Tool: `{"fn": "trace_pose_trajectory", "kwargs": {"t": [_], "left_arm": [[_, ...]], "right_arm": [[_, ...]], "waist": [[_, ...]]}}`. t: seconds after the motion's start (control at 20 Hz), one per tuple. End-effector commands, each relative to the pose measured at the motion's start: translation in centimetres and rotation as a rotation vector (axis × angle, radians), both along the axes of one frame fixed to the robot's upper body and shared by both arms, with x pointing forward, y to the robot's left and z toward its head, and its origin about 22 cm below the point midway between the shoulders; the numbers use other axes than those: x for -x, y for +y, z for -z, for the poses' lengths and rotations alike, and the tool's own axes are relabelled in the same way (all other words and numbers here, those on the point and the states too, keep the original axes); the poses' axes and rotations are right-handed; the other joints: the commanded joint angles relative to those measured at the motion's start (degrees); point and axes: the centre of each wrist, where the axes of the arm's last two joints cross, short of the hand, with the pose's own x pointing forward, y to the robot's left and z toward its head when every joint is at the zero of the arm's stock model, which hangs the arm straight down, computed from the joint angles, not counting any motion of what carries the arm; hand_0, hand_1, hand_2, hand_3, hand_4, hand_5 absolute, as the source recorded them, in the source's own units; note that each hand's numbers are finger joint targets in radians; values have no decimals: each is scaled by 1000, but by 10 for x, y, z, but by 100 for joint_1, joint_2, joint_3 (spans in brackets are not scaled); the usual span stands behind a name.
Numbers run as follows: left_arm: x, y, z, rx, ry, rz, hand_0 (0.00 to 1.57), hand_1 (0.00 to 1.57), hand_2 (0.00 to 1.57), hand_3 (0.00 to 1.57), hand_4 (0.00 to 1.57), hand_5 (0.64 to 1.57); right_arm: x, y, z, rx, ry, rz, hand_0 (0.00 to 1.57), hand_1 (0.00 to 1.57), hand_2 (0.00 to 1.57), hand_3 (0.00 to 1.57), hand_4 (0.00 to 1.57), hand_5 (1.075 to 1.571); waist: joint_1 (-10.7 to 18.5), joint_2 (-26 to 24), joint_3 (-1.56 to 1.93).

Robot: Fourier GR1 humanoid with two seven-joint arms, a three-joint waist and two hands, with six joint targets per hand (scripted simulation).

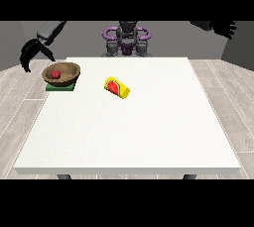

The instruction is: Pick the cup and pour the ball into the bowl, then pick the bowl and place it on the pad

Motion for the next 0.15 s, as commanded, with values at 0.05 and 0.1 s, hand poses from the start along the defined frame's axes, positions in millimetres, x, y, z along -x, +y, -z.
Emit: {"fn": "trace_pose_trajectory", "kwargs": {"t": [0.05, 0.1], "left_arm": [[-7, -45, 33, 18, 172, 24, 0, 0, 0, 0, 902, 1559], [-2, -34, 41, 8, 229, -8, 0, 0, 0, 0, 902, 1559]], "right_arm": [[-18, 20, -13, -44, 26, -139, 0, 0, 0, 0, 416, 1383], [-33, 42, -17, -68, -2, -173, 0, 0, 0, 0, 476, 1434]], "waist": [[-229, -1110, -8], [-253, -1415, -15]]}}
